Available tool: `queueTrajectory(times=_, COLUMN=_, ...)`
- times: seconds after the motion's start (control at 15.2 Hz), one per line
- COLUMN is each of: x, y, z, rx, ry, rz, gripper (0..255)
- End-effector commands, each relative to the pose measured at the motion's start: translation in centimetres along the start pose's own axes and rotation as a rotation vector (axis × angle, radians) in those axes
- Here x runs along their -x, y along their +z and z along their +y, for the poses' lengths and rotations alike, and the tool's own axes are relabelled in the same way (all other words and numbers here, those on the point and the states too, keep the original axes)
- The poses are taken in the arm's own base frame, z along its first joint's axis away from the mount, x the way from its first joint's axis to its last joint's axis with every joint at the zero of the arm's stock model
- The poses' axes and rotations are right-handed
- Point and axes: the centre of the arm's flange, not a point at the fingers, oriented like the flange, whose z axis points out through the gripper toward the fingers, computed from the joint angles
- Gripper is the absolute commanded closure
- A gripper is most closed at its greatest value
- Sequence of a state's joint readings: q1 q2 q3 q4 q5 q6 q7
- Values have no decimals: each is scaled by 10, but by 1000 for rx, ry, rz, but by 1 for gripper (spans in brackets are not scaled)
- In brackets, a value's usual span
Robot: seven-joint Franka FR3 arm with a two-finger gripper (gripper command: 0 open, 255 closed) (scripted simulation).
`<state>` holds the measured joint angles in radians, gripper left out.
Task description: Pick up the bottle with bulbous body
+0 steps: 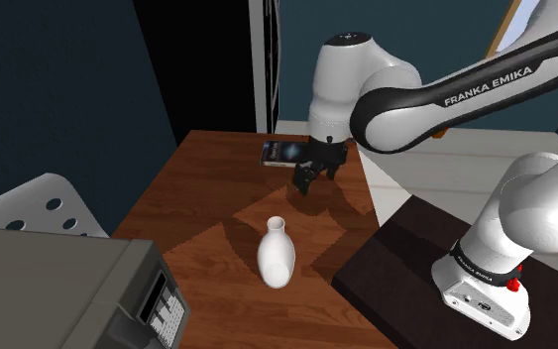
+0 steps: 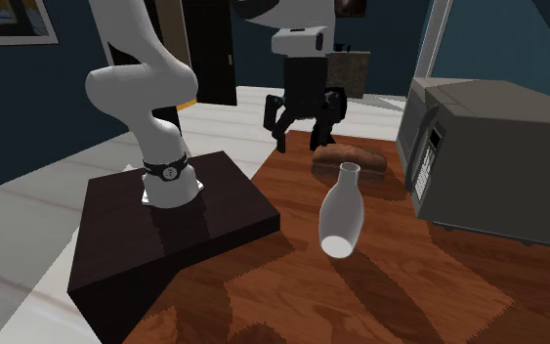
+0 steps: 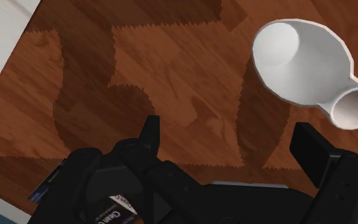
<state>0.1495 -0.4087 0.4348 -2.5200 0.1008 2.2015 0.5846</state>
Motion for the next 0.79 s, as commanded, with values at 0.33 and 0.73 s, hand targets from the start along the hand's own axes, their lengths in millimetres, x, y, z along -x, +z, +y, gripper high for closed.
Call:
queueTrajectory(times=0.33, x=-4, y=37, z=-79, rx=-27, ry=4, rz=17, gripper=0)
queueTrajectory(times=0.73, x=-4, y=66, z=-119, rx=-40, ry=6, rz=25, gripper=0)
